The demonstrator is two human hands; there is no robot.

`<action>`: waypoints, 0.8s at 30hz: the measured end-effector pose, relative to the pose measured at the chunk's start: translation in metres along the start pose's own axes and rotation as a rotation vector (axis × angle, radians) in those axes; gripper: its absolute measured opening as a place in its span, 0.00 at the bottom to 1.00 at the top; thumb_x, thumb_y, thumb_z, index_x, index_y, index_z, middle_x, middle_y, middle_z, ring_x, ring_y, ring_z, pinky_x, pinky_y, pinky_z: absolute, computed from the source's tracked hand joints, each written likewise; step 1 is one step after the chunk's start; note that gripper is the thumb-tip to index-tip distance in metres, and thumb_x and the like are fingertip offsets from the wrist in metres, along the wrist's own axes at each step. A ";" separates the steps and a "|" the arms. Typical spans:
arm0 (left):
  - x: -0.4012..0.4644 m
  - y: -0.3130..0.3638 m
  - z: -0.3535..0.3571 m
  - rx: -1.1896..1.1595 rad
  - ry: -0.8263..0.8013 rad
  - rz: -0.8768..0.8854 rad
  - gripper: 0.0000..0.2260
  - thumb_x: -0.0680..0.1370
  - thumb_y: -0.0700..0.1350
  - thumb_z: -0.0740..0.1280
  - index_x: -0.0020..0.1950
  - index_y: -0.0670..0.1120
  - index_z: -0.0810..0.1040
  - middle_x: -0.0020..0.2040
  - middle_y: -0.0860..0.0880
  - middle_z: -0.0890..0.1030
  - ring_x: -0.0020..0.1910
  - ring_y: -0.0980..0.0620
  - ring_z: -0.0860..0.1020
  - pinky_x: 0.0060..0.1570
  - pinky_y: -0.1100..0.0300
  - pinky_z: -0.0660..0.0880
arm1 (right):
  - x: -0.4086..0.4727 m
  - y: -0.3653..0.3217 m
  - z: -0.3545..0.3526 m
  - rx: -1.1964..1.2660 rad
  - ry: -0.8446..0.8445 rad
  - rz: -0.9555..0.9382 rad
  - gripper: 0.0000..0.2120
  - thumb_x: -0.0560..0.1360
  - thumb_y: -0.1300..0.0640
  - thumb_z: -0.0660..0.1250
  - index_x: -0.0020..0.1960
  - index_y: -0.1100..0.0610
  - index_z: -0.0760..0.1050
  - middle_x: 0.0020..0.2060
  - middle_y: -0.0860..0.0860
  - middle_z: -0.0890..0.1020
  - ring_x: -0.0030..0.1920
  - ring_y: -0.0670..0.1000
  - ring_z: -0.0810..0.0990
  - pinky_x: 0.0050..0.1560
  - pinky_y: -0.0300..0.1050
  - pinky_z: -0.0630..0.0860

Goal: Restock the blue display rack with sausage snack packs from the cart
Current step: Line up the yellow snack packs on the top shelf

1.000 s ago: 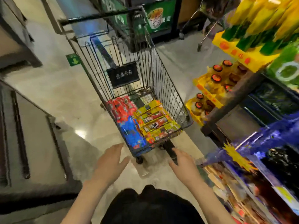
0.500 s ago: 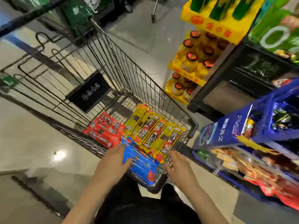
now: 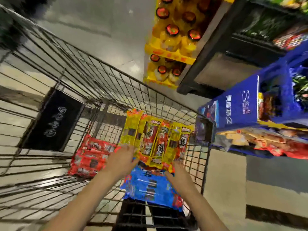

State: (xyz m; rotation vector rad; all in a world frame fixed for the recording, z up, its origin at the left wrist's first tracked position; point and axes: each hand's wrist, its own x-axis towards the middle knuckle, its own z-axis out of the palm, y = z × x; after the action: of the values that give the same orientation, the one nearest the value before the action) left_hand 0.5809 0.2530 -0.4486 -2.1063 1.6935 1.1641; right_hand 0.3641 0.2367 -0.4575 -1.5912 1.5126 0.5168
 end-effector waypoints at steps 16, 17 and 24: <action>0.127 -0.001 0.092 -0.594 -0.104 -0.248 0.28 0.77 0.47 0.67 0.74 0.44 0.61 0.61 0.44 0.78 0.53 0.48 0.79 0.47 0.62 0.74 | 0.147 -0.020 0.080 0.303 0.298 0.399 0.26 0.74 0.47 0.68 0.65 0.61 0.67 0.50 0.58 0.80 0.46 0.57 0.80 0.43 0.49 0.80; 0.129 -0.002 0.094 -0.607 -0.102 -0.261 0.28 0.76 0.47 0.68 0.74 0.45 0.62 0.65 0.44 0.75 0.56 0.48 0.77 0.49 0.62 0.73 | 0.150 -0.021 0.081 0.293 0.293 0.423 0.24 0.73 0.48 0.68 0.63 0.61 0.69 0.50 0.58 0.80 0.46 0.58 0.80 0.45 0.50 0.80; 0.128 0.000 0.093 -0.735 -0.140 -0.313 0.25 0.75 0.48 0.69 0.69 0.43 0.67 0.57 0.49 0.76 0.50 0.51 0.77 0.49 0.61 0.74 | 0.147 -0.021 0.075 0.410 0.319 0.431 0.21 0.75 0.54 0.67 0.65 0.57 0.67 0.47 0.55 0.82 0.43 0.56 0.82 0.35 0.43 0.74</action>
State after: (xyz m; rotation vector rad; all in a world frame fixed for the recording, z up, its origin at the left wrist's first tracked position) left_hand 0.5436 0.2133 -0.5976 -2.4589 0.8859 1.9657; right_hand 0.4295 0.2066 -0.6076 -1.0637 2.0682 0.1636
